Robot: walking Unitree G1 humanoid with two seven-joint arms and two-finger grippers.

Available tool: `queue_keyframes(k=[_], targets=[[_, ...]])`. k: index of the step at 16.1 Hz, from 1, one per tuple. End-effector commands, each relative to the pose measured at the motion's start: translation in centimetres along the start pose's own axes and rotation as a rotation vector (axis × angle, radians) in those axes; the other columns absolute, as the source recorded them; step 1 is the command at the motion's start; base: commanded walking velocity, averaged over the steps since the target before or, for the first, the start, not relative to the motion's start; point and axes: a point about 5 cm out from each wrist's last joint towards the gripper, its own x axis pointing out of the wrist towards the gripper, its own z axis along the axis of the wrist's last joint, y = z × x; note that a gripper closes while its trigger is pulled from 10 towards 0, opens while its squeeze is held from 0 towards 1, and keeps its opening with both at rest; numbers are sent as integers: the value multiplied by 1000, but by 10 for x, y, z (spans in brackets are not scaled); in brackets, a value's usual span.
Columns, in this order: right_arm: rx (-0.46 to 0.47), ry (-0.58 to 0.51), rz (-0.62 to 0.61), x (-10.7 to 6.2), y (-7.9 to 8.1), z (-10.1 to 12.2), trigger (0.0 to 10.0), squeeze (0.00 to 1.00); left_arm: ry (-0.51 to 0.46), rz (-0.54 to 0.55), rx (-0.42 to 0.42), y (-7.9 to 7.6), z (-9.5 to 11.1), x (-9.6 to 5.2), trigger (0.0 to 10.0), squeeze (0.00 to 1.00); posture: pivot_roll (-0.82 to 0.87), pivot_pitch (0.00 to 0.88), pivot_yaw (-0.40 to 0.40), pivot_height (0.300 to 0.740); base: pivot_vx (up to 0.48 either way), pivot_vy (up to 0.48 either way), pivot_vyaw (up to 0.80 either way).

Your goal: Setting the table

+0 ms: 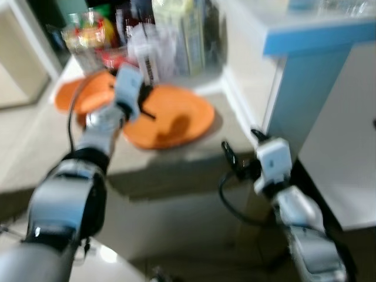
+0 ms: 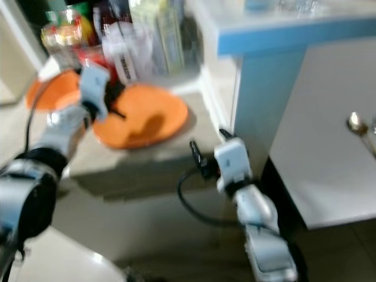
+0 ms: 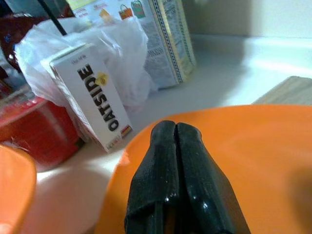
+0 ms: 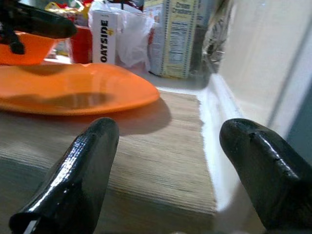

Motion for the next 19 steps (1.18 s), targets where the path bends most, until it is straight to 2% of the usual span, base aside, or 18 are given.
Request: queue_keyframes(k=[1,6,9,11,15,18,19], targets=[[11,-9,8,0,3,2,10000,0,24,16,20,11,-3,-6,0,0,-220,10,109,736,0,0,0],[13,-11,8,0,2,2,10000,0,127,1,15,19,-23,-17,0,0,-221,12,114,736,0,0,0],[21,-16,0,4,1,3,10000,0,155,-33,-17,10,-35,-19,0,0,-219,10,113,736,0,0,0],[21,-21,7,8,-1,4,10000,0,210,-48,-70,-2,-56,-24,0,0,-219,10,113,736,0,0,0],[41,-14,12,9,0,3,10000,0,251,-52,-97,-3,-69,-32,0,0,-199,18,104,736,0,0,0],[81,-8,10,15,-6,6,10000,0,276,-49,-119,-6,-80,-38,0,0,-198,19,101,736,0,0,0],[128,2,5,18,-9,7,10000,0,279,-52,-132,-8,-83,-39,0,0,-198,20,98,736,0,0,0]])
